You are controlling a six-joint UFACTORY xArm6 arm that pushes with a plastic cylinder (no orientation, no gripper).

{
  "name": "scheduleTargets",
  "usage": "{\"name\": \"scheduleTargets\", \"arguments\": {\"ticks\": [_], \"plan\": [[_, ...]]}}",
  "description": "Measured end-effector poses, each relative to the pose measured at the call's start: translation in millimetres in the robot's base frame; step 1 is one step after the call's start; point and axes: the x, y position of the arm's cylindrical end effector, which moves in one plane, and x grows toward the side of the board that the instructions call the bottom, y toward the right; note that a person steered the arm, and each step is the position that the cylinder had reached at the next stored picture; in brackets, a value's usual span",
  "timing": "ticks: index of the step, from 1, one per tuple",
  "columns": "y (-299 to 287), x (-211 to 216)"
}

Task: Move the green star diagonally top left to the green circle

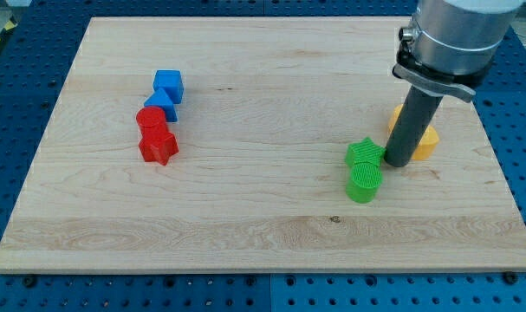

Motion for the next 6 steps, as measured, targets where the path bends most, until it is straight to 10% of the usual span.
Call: {"name": "scheduleTargets", "arguments": {"ticks": [6], "plan": [[-35.4,-17.8]]}}
